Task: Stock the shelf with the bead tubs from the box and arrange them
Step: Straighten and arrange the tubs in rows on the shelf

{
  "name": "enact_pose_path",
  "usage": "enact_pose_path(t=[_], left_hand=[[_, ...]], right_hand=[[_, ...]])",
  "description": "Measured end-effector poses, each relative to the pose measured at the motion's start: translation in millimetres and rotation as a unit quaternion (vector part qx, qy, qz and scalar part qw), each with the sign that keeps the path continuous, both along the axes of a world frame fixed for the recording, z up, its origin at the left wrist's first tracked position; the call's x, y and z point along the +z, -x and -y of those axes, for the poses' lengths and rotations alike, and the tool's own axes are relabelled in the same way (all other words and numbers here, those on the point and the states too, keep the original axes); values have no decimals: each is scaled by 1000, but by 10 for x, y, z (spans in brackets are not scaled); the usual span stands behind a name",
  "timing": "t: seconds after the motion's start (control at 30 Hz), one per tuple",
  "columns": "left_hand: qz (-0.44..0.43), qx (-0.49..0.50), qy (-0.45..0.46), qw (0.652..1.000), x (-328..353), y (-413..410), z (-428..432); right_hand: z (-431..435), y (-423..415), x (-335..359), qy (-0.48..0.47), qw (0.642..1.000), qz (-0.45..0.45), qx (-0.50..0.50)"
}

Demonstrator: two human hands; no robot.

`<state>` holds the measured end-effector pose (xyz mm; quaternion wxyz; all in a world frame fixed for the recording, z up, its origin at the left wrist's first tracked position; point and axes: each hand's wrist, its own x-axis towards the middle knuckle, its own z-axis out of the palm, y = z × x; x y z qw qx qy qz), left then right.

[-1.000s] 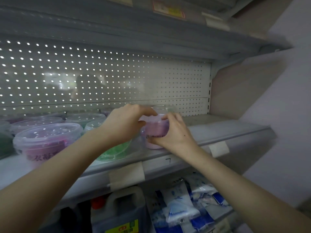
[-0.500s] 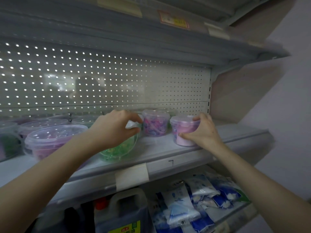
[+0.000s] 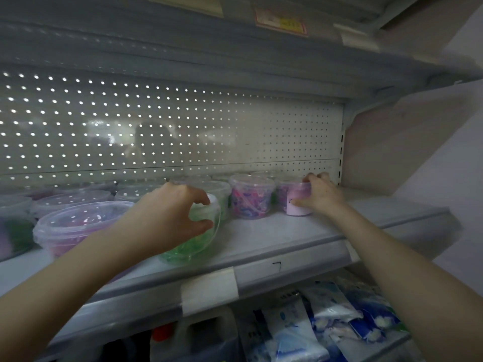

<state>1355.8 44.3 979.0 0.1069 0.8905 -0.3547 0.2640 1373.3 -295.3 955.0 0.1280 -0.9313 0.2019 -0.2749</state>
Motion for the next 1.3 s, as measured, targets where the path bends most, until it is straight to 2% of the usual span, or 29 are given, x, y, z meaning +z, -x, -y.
enact_pose_path(t=[0.1,0.23,0.33,0.4,0.47,0.57,0.63,0.7,0.8,0.9,1.1,1.3], left_hand=[[8,-17,0,1000,-24,-38,-31],[3,-46,23,999,-62,-39,-40],[10,-73,41,996,-80,3,17],[10,-86,49,995,-92,34,91],[9,-106,62,992,-114,43,179],[1,-130,74,989,-157,42,321],[-2,-146,80,986,-179,49,407],[-5,-164,84,983,-183,75,483],[-11,-185,87,979,-178,98,562],[-16,-188,73,979,-173,74,564],[-7,-145,57,988,-107,-25,252],[-19,-100,21,995,-94,-63,-27]], right_hand=[[-5,-123,-19,-15,1000,10,21],[-53,-144,21,17,999,-36,-10],[-216,-12,18,15,1000,15,-7],[-381,137,3,0,997,65,41],[-583,347,10,-43,989,77,120],[-875,703,-9,-130,959,-2,253],[-1018,838,-68,-134,942,-46,304],[-1126,879,-129,-147,939,-45,306],[-1291,831,-190,-175,951,6,255],[-1388,776,-232,-164,958,36,232],[-1348,724,-144,-155,965,11,213],[-1232,675,-13,-142,941,-85,294]])
